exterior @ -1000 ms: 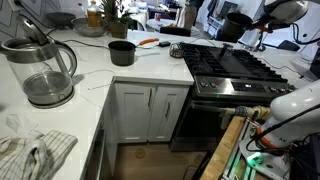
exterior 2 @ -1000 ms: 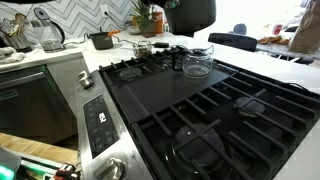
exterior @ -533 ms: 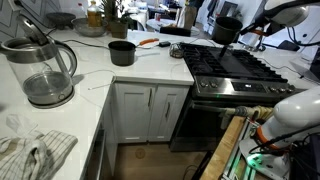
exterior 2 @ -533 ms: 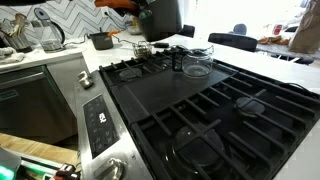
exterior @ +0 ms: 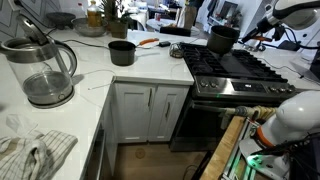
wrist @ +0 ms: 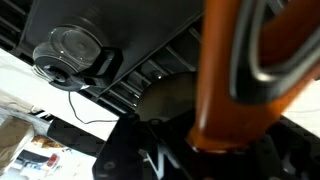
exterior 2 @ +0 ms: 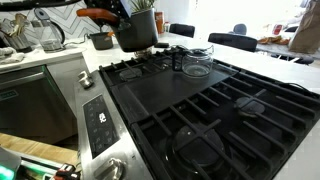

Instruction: Remove the pot from the rear right plate onto the front left plate of the stove and spin the pot on the plate anticlockwise once

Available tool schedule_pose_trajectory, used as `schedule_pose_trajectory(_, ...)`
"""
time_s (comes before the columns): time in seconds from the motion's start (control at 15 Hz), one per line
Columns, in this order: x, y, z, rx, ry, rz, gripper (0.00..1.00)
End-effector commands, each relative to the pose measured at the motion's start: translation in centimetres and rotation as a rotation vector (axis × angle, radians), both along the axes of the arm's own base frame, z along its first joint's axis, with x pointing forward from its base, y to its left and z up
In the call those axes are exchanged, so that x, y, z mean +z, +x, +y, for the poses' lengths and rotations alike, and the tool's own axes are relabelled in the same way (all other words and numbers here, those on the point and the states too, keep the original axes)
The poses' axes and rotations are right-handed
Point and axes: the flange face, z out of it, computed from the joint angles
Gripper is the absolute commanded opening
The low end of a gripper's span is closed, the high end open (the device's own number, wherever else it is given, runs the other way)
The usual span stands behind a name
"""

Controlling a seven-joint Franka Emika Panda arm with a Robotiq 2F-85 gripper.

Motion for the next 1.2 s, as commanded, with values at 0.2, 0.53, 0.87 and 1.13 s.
schedule_pose_trajectory(0.2, 0.0, -1.3, 0.4, 0.038, 0.06, 0.025, 0.0)
schedule_pose_trajectory(0.53, 0.0, -1.3, 0.5, 0.043, 0.061, 0.023, 0.0)
schedule_pose_trajectory(0.87, -1.5, -0.4, 0.8, 0.076, 0.09, 0.032, 0.0)
schedule_pose_trajectory(1.13, -4.5, 0.7, 1.6, 0.11, 0.131, 0.054, 0.0)
